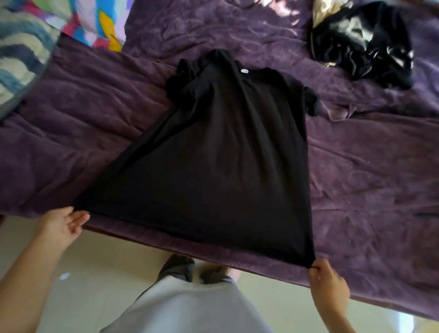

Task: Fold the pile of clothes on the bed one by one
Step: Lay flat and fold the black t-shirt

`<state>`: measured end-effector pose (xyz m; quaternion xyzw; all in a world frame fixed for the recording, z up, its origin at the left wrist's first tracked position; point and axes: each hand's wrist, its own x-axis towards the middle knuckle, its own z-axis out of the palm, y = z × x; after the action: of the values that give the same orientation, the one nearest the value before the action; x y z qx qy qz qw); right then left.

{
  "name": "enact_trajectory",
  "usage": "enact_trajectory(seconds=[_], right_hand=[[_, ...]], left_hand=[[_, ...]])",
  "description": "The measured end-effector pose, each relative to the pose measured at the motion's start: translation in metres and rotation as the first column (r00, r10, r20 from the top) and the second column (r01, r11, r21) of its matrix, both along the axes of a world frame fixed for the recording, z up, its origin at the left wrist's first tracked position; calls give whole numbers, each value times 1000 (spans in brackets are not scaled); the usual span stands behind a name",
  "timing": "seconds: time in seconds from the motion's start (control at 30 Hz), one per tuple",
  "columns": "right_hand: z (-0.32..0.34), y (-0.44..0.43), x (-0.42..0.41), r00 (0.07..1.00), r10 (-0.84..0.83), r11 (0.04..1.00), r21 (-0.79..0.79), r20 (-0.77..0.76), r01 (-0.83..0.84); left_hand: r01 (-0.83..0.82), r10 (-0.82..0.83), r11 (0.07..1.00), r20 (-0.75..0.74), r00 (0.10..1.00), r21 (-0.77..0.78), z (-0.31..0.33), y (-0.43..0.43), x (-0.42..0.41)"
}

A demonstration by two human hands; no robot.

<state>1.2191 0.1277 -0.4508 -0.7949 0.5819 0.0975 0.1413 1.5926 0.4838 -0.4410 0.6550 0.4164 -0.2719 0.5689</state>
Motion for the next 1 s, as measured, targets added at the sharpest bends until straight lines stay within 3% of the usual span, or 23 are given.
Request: enact_trajectory(seconds=[0.07, 0.17, 0.2, 0.27, 0.3, 0.37, 0.47, 0.77, 1.0], right_hand=[[-4, 6, -4, 912, 249, 964, 176, -326, -201], [-6, 14, 15, 807, 393, 901, 360, -441, -242], [-6, 16, 25, 808, 395, 896, 377, -438, -234], [-6, 17, 44, 814, 398, 891, 389, -424, -234], [-6, 17, 52, 817, 402, 889, 391, -415, -239], [-5, 15, 66, 835, 394, 894, 373, -384, -250], [-2, 9, 82, 866, 372, 908, 325, -334, -265], [5, -23, 118, 897, 366, 912, 284, -246, -295], [-1, -113, 158, 998, 50, 940, 336, 24, -56]], left_hand=[[33, -28, 992, -47, 999, 121, -9, 5, -4], [133, -128, 940, -35, 991, 314, -15, -5, -8], [244, -254, 861, -39, 967, 447, -16, -10, -9], [447, -517, 609, -100, 850, 655, -12, -22, -10], [489, -593, 506, -125, 796, 710, -9, -29, -10], [488, -668, 402, -117, 735, 775, -4, -42, -6], [494, -775, 319, -78, 627, 809, -1, -64, 0], [579, -933, 216, -9, 361, 786, 1, -154, 7], [607, -987, 108, 11, 162, 788, 3, -257, 4]])
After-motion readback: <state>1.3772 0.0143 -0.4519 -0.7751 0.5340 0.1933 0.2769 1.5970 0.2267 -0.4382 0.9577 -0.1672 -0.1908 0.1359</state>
